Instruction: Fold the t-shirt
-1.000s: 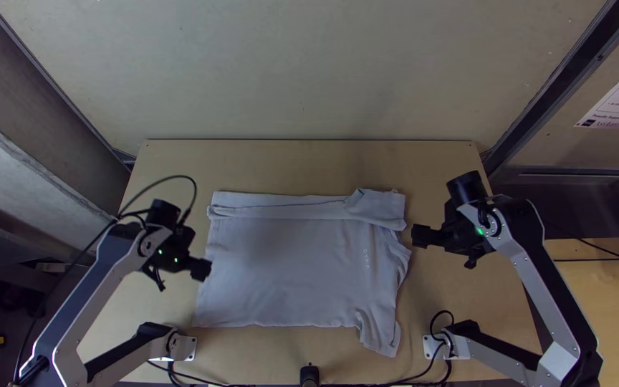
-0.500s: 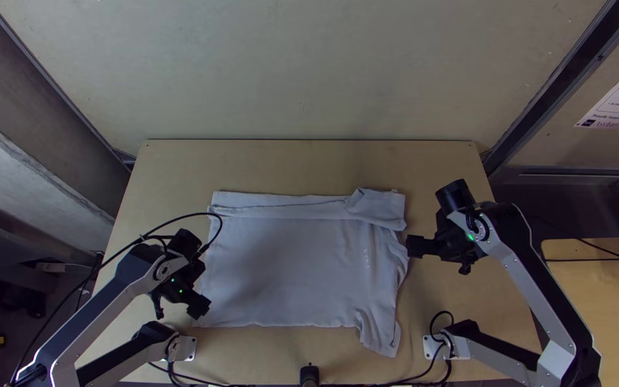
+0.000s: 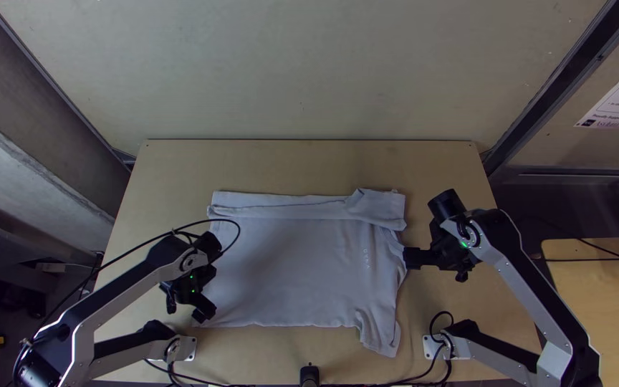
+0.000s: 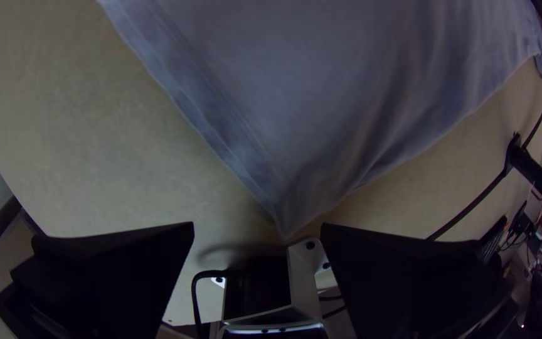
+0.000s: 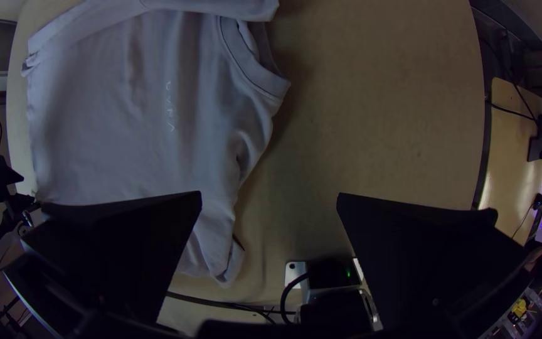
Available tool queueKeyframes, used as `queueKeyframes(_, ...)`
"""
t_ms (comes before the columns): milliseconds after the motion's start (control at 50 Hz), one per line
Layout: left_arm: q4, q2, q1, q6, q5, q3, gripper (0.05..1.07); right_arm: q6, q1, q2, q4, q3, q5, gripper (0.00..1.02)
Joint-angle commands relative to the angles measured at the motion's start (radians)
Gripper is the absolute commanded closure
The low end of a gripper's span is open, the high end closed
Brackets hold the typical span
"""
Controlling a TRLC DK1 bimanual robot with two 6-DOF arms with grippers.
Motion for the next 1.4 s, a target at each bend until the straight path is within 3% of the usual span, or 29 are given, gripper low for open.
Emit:
queueKeyframes(0,-0.023,0.059,-0.037,-0.02,-0.007,-0.024,0.11,-0.029,-0.007,0.008,-0.018,-0.03,-0.005,0.03)
queueKeyframes(360,0.014,0.286,-0.126,-0.062,-0.002,-0.021,0.13,-0.081,-0.044,0.015,-0.018,-0.039,-0.005,0.03)
queueKeyframes(460,0.018,0.314,-0.141,-0.063,0.008,-0.018,0.32,-0.093,-0.059,0.015,-0.018,-0.042,-0.005,0.03)
queueKeyframes(580,0.037,0.328,-0.181,-0.062,0.01,-0.018,0.67,-0.106,-0.062,0.014,-0.018,-0.056,-0.005,0.03)
queueKeyframes(680,0.054,0.337,-0.186,-0.056,0.042,-0.02,0.85,-0.11,-0.059,0.009,-0.021,-0.082,-0.008,0.03)
queueKeyframes(740,0.06,0.331,-0.186,-0.051,0.051,-0.016,1.05,-0.11,-0.052,0.014,-0.05,-0.096,-0.054,0.04)
queueKeyframes(780,0.074,0.324,-0.187,-0.046,0.053,-0.021,1.04,-0.11,-0.044,0.028,-0.084,-0.101,-0.097,0.04)
queueKeyframes(1040,0.074,0.277,-0.183,-0.026,0.068,-0.01,1.04,-0.063,0.145,0.078,-0.083,-0.242,-0.102,0.04)
queueKeyframes(1300,0.051,0.232,-0.144,-0.008,0.068,0.013,1.04,-0.073,0.211,0.156,-0.014,-0.292,-0.142,0.07)
queueKeyframes(1380,0.031,0.214,-0.127,0.003,0.064,0.017,1.04,-0.073,0.232,0.187,0.0,-0.291,-0.154,0.13)
